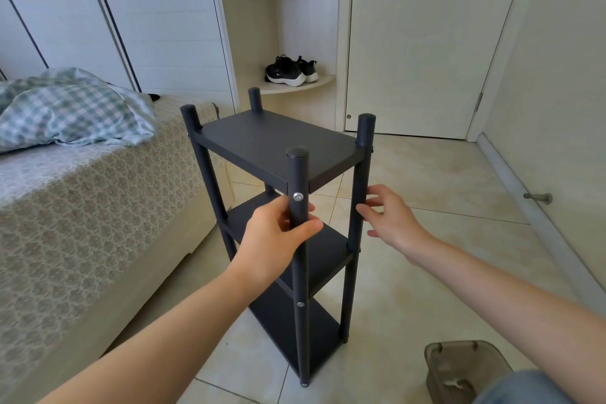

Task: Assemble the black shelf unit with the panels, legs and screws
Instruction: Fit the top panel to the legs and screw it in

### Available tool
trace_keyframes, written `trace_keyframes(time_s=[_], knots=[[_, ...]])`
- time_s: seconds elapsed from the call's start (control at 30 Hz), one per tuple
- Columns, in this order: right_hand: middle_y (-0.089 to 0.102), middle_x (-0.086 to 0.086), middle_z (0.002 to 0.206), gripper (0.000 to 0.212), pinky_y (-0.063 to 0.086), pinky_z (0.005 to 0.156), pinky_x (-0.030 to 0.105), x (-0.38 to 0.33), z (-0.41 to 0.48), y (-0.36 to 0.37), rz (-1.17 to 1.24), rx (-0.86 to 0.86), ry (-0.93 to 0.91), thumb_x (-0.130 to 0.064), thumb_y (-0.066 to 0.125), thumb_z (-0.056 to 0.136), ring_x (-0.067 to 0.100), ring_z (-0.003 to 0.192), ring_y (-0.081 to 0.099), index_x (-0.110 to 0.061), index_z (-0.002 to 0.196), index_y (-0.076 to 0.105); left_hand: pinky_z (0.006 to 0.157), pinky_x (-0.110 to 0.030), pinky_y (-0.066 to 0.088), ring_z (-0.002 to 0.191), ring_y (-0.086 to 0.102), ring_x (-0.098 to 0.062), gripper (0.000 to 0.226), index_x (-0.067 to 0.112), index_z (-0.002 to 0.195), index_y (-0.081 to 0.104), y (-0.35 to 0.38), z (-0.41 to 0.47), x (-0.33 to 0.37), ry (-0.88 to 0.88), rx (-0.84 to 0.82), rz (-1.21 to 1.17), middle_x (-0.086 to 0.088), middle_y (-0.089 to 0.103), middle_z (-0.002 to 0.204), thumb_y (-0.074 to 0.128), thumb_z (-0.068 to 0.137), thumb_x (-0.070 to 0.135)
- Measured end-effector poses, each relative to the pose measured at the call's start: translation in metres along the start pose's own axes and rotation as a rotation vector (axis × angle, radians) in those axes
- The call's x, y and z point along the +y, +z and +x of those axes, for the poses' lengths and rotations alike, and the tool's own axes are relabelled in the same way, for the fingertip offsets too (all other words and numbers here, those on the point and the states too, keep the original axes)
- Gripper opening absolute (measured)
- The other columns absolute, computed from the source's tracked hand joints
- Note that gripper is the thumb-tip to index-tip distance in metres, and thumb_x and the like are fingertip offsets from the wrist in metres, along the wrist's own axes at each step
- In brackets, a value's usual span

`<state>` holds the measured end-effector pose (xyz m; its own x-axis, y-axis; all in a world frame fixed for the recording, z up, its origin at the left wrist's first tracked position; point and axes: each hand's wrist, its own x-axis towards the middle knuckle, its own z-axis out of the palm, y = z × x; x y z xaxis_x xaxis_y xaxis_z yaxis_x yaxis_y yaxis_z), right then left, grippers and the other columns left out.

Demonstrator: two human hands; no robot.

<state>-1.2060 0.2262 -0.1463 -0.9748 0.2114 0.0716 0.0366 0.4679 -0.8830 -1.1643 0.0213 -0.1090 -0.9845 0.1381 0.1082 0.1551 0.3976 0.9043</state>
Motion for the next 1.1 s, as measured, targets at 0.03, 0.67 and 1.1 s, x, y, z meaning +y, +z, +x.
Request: trace_keyframes(time_s=[0.03, 0.67, 1.1], knots=[[0.058, 0.001, 0.114, 0.027, 0.056, 0.089, 0.043, 0.000, 0.002, 0.001, -0.011, 0.016, -0.009, -0.018, 0.056, 0.098, 0.025, 0.110, 0.061, -0.018, 0.125, 0.051, 0.084, -0.015, 0.050, 0.097, 0.067, -0.008, 0.026, 0.020, 0.113, 0.065, 0.000, 0.001, 0.000, 0.006, -0.001, -0.006, 0.008, 0.071, 0.101, 0.073, 0.088, 0.021], [0.059, 0.008, 0.117, 0.021, 0.060, 0.080, 0.045, 0.016, 0.064, -0.031, 0.174, 0.102, 0.118, -0.012, 0.055, 0.098, 0.029, 0.107, 0.060, -0.019, 0.117, 0.054, 0.096, -0.037, 0.056, 0.103, 0.068, -0.014, 0.020, 0.022, 0.111, 0.064, 0.067, 0.052, 0.029, 0.082, -0.246, -0.006, 0.004, 0.071, 0.110, 0.069, 0.092, 0.025], [0.059, 0.013, 0.093, 0.041, 0.048, 0.088, 0.051, 0.032, 0.092, -0.071, 0.187, 0.083, 0.085, -0.006, 0.033, 0.103, 0.037, 0.097, 0.053, -0.022, 0.072, 0.054, 0.091, -0.035, 0.057, 0.097, 0.068, -0.009, 0.025, 0.024, 0.115, 0.072, 0.137, 0.079, 0.037, 0.179, -0.226, -0.166, 0.009, 0.073, 0.104, 0.073, 0.090, 0.023]])
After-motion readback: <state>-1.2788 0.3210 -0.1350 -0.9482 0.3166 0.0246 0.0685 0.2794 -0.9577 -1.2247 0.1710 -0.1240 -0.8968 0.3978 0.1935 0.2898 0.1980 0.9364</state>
